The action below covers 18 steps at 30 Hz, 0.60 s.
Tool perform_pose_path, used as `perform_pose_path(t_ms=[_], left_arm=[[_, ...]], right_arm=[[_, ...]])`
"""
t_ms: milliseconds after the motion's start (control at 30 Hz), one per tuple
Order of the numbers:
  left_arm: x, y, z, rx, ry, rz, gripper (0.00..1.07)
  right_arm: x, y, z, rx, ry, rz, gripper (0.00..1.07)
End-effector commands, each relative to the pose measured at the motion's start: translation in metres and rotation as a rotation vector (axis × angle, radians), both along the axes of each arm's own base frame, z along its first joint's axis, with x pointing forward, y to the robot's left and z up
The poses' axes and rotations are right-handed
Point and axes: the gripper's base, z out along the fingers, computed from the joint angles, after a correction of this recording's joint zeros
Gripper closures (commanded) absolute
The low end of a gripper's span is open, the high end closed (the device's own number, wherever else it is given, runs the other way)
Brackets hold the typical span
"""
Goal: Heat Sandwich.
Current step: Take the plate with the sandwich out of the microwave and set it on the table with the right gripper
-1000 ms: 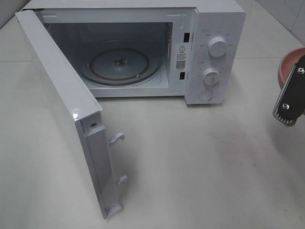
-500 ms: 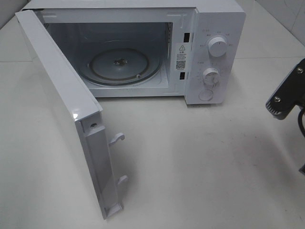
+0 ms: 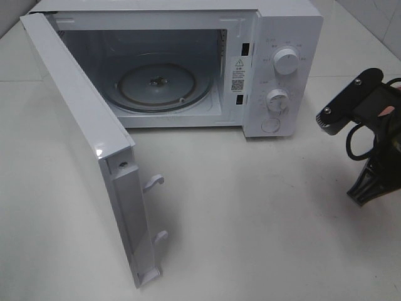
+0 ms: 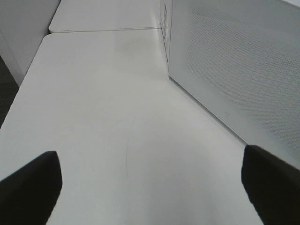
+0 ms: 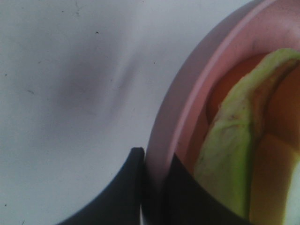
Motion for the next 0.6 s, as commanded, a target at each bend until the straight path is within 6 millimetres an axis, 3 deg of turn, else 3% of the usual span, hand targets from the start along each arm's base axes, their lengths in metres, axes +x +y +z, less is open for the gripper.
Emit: perform_pose_path(t_ms=[33,600], left_arm=[[-0.004,0.000,-0.001,0.000,-0.026,0.000,0.09],[-0.004,0.000,-0.001,0.000,-0.026,0.000,0.09]], right_arm=[[0.012,-0.008,-0.001,-0.024,-0.019,-0.024,1.07],[0.042,-0.042,-0.035,0.015,-0.015,-0.180,1.07]])
